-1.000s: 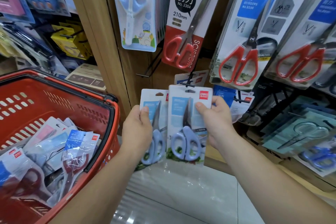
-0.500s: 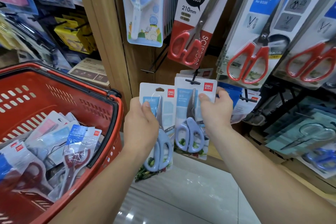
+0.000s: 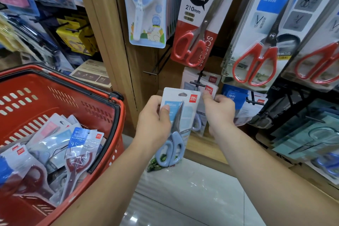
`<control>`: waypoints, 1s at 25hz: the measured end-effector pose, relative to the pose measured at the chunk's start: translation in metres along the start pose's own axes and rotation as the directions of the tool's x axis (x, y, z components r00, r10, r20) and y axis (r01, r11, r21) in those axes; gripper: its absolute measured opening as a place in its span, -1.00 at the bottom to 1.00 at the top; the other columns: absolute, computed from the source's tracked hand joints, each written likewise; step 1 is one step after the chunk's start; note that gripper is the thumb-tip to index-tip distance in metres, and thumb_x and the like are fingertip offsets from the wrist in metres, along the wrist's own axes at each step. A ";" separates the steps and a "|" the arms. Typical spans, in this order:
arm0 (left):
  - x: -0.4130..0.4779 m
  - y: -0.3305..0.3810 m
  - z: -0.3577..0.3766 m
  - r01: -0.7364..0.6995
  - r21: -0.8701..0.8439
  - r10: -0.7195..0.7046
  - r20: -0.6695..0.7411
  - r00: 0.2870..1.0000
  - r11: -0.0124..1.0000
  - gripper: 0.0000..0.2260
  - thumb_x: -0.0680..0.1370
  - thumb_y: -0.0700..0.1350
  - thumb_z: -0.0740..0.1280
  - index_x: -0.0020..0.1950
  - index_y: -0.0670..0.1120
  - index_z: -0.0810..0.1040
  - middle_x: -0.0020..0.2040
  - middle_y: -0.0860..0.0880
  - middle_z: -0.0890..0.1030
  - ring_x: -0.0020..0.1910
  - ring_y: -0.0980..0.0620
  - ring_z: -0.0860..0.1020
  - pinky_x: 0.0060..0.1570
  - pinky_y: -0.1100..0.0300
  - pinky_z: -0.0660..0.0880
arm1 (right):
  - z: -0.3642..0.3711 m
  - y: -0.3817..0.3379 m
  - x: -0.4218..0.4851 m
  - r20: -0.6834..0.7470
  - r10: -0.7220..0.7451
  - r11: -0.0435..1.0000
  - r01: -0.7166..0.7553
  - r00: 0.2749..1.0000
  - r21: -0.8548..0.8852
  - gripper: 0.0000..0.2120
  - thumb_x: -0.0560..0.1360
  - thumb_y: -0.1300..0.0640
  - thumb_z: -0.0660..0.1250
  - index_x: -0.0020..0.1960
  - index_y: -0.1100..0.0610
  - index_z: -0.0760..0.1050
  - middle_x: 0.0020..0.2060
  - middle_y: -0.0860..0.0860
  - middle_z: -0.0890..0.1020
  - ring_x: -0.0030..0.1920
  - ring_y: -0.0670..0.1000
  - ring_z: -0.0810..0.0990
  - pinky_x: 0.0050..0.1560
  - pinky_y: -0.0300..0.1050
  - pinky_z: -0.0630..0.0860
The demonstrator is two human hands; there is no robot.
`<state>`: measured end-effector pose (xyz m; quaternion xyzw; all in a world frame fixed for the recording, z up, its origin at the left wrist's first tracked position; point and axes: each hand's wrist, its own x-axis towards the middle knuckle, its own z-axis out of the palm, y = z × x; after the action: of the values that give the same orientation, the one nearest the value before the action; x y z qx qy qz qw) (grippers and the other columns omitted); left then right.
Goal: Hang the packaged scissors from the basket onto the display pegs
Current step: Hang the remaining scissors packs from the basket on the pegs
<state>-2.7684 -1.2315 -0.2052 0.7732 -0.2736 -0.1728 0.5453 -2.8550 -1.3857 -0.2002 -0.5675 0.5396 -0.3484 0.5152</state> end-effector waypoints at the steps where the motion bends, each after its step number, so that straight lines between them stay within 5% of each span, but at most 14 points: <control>1: 0.004 0.000 0.004 0.006 -0.014 -0.005 0.008 1.000 1.000 -0.95 0.75 -0.02 0.23 0.16 0.11 0.47 0.04 0.19 0.65 0.06 0.17 0.65 0.01 0.05 0.69 | -0.001 0.000 -0.002 -0.001 0.028 0.999 -0.028 1.000 0.037 -0.75 0.66 -0.04 0.35 0.00 0.13 0.64 -0.15 -0.03 0.68 -0.14 -0.07 0.59 -0.20 -0.15 0.46; 4: 0.018 0.004 0.019 -0.006 -0.088 0.006 -0.004 1.000 0.996 -0.93 0.74 -0.05 0.24 0.14 0.08 0.51 0.03 0.11 0.68 0.04 0.11 0.68 0.00 0.05 0.66 | -0.003 0.003 -0.007 0.048 0.068 0.986 -0.074 0.997 0.151 -0.70 0.66 -0.15 0.29 0.11 0.05 0.63 -0.05 -0.04 0.74 0.01 -0.01 0.70 0.09 0.08 0.65; 7: 0.032 0.013 0.038 0.037 -0.183 -0.039 -0.009 0.999 0.982 -0.90 0.73 -0.09 0.27 0.07 0.09 0.53 0.02 0.05 0.70 0.02 0.07 0.71 0.04 -0.01 0.70 | -0.011 0.007 -0.005 0.070 0.017 0.999 -0.020 0.997 0.049 -0.67 0.59 -0.08 0.41 0.24 0.10 0.63 0.03 -0.02 0.74 0.05 0.04 0.70 0.18 0.18 0.66; 9: 0.041 0.015 0.047 0.045 -0.180 -0.053 -0.035 0.998 0.983 -0.88 0.73 -0.11 0.27 0.05 0.10 0.52 0.02 0.07 0.69 0.03 0.08 0.70 0.10 -0.05 0.68 | -0.015 0.012 -0.001 0.083 -0.012 1.000 0.014 0.996 -0.027 -0.79 0.59 -0.01 0.42 0.00 0.14 0.68 -0.15 0.04 0.74 -0.05 0.11 0.72 0.08 0.25 0.67; 11: 0.047 0.013 0.050 0.015 -0.145 -0.024 -0.061 0.998 0.989 -0.89 0.73 -0.12 0.26 0.11 0.09 0.53 0.04 0.10 0.68 0.05 0.13 0.67 0.11 0.04 0.67 | -0.017 0.013 -0.002 0.097 -0.032 0.996 0.040 0.995 -0.084 -0.76 0.61 0.00 0.40 -0.14 0.14 0.63 -0.23 0.02 0.73 -0.11 0.07 0.72 0.02 0.25 0.68; 15: 0.046 0.007 0.054 -0.005 -0.202 -0.007 -0.059 0.998 0.979 -0.88 0.74 -0.12 0.24 0.22 0.05 0.52 0.08 0.12 0.67 0.06 0.20 0.67 -0.02 0.31 0.63 | -0.018 0.015 -0.002 0.104 -0.118 0.982 0.131 0.988 -0.136 -0.74 0.63 0.02 0.38 -0.12 0.18 0.55 -0.26 0.08 0.70 -0.16 0.14 0.69 -0.02 0.26 0.66; 20: 0.044 0.001 0.058 -0.033 -0.144 0.024 -0.063 0.998 0.989 -0.87 0.73 -0.10 0.26 0.23 0.10 0.53 0.11 0.12 0.67 0.12 0.15 0.66 0.09 0.12 0.67 | -0.017 0.021 -0.001 0.079 -0.135 0.981 0.145 0.988 -0.128 -0.77 0.63 0.04 0.37 -0.11 0.17 0.55 -0.28 0.10 0.69 -0.19 0.16 0.68 -0.06 0.21 0.66; 25: 0.061 0.010 0.062 0.034 -0.022 -0.037 -0.168 0.985 0.999 -0.90 0.69 -0.07 0.36 0.14 0.02 0.66 -0.02 0.10 0.69 -0.03 0.12 0.65 0.07 0.02 0.67 | -0.021 0.027 -0.002 0.046 -0.127 0.980 0.133 0.991 -0.150 -0.79 0.64 -0.04 0.36 0.02 0.09 0.65 -0.16 -0.10 0.70 -0.10 -0.13 0.64 0.05 -0.04 0.61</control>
<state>-2.7576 -1.3177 -0.2153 0.7844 -0.2111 -0.1192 0.5709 -2.8819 -1.3850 -0.2207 -0.6455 0.5170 -0.3286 0.4560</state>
